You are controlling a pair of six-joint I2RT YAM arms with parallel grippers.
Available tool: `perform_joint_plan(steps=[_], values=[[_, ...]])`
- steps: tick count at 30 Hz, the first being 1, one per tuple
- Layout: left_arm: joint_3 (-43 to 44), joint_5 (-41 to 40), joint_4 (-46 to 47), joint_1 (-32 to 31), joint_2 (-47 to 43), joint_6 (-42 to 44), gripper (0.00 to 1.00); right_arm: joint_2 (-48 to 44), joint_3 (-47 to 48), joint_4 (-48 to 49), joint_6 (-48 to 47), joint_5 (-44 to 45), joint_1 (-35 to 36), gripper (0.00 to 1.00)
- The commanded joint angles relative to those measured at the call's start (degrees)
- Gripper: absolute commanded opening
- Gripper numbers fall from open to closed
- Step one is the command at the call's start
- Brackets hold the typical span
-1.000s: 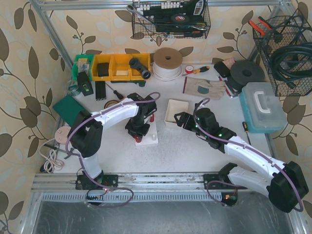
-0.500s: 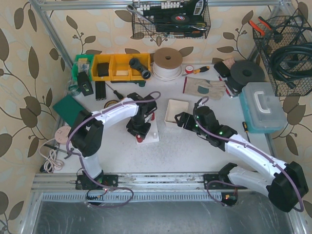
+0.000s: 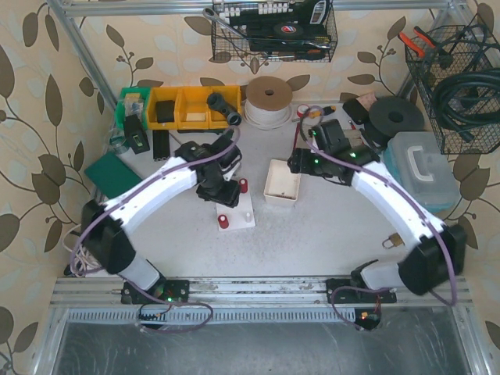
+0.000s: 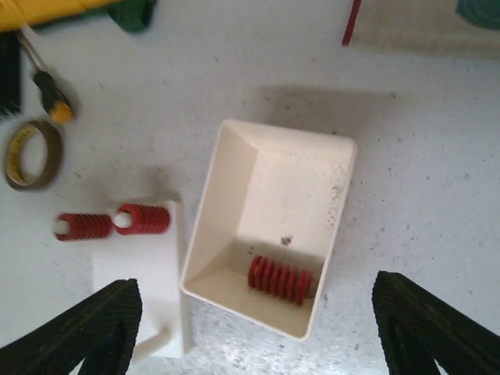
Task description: Install the large spring
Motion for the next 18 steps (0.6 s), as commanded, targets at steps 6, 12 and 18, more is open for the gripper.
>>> perform_joint_plan(steps=[6, 12, 18], values=[[-22.18, -6.33, 27.3, 0.94, -29.37, -8.43, 0.71, 19.56, 13.23, -17.36, -17.86, 2.09, -0.95, 0.8], [-36.68, -11.79, 43.02, 2.06, -38.38, -14.15, 0.97, 30.26, 23.08, -19.26, -21.97, 3.24, -1.49, 0.83], [-35.13, -6.6, 43.33, 5.1, -33.28, -13.42, 0.98, 38.47, 30.68, -22.9, -25.09, 5.63, -1.84, 0.89]])
